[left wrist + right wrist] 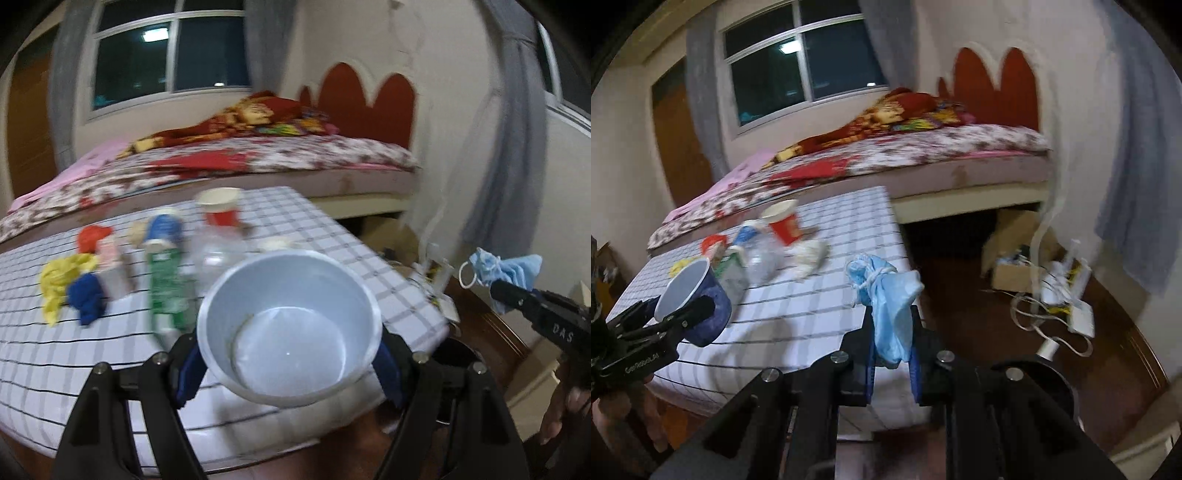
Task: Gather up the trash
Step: 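Carry the mask and bowl over the black bin and open both tools, then move both empty tools back over the table items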
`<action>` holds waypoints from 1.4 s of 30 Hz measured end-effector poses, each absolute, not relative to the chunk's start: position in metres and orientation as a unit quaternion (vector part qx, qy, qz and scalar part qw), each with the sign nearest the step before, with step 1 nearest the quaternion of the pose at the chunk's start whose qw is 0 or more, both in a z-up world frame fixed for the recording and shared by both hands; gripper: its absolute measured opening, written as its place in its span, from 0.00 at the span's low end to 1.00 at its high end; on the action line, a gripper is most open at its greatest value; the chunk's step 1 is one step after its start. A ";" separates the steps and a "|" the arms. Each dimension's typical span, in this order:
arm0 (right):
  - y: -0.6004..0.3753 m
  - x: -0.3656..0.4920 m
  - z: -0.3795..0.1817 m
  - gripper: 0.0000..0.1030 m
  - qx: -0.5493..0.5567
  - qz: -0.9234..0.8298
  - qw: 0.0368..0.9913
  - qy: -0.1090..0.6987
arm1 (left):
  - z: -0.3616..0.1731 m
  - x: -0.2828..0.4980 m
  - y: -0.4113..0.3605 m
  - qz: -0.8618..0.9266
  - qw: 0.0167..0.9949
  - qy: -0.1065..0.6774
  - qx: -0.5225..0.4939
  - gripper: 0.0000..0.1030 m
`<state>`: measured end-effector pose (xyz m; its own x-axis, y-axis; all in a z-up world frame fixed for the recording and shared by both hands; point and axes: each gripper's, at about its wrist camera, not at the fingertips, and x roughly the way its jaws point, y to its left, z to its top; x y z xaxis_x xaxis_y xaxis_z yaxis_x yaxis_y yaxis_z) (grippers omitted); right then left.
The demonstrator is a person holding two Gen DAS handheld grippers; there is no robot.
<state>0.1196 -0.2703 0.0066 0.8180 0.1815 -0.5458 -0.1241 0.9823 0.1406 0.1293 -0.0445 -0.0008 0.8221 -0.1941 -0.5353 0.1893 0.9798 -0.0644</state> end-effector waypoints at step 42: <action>-0.490 0.119 -0.164 0.85 0.146 -0.066 0.866 0.475 | -0.112 0.143 -0.245 -0.199 0.879 0.432 0.042 0.98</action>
